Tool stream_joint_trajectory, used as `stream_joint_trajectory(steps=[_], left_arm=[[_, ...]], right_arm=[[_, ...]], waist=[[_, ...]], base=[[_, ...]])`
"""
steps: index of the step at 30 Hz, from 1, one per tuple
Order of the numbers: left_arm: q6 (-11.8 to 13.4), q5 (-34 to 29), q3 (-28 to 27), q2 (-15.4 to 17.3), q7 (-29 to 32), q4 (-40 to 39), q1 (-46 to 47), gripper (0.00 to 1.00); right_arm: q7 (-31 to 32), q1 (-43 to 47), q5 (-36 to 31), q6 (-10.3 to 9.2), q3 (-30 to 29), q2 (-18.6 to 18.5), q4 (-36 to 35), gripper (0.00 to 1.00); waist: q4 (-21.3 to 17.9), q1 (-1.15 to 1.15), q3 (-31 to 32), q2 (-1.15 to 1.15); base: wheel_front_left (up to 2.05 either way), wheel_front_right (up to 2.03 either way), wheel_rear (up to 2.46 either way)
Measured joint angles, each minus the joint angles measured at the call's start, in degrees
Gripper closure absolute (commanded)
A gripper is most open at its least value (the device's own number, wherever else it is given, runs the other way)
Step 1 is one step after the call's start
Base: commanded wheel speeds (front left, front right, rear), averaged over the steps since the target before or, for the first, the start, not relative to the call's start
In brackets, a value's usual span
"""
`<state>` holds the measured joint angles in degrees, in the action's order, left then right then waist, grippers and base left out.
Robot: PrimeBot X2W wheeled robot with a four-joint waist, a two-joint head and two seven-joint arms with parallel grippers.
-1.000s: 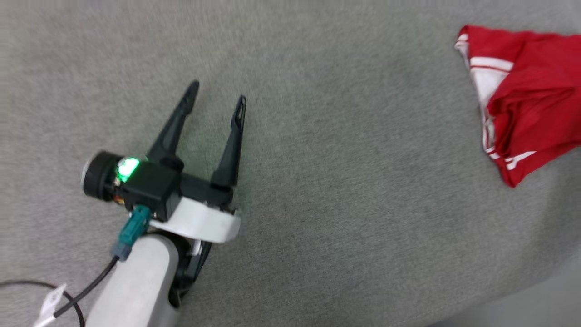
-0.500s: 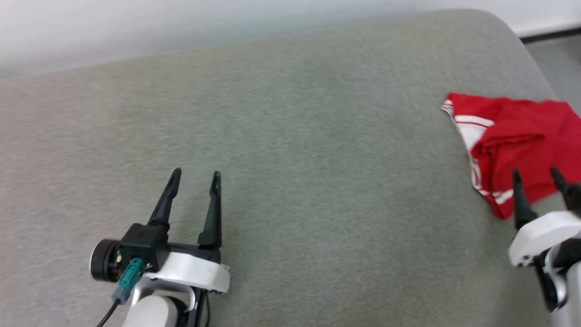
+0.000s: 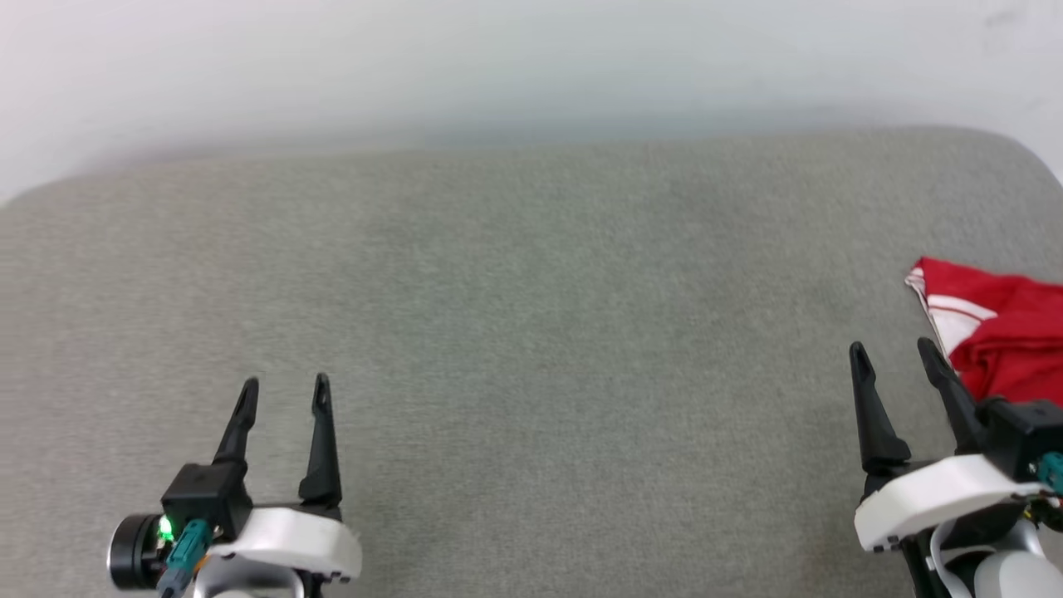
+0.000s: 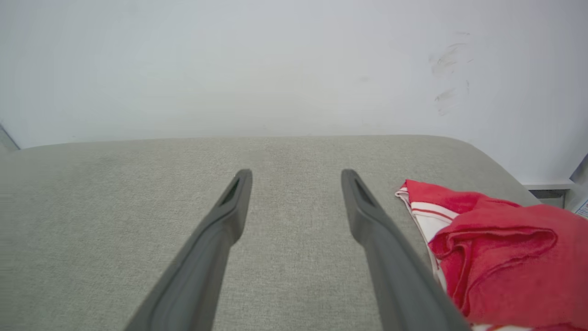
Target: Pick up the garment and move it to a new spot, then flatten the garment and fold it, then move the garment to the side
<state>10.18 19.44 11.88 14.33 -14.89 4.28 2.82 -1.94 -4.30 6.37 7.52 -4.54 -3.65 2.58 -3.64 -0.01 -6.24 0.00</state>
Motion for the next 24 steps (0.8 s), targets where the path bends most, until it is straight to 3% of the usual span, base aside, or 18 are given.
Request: stream_joint_trajectory(steps=[12, 24], left_arm=[[-1.51, 0.07, 0.68, -0.59, -0.09, 2.14, -4.75, 0.00], [-3.11, -0.34, 0.59, -1.58, -0.09, 4.12, -4.87, 0.00]], right_arm=[[1.34, 9.02, 0.20, -0.01, 0.16, 0.46, -8.24, 0.00], [2.23, 10.12, 0.12, -0.01, 1.01, 0.60, -8.45, 0.00]], waist=[[1.71, -0.01, 7.09, 0.00], [1.64, -0.01, 7.63, 0.00]], base=[[0.00, 0.00, 0.00], [0.00, 0.00, 0.00]])
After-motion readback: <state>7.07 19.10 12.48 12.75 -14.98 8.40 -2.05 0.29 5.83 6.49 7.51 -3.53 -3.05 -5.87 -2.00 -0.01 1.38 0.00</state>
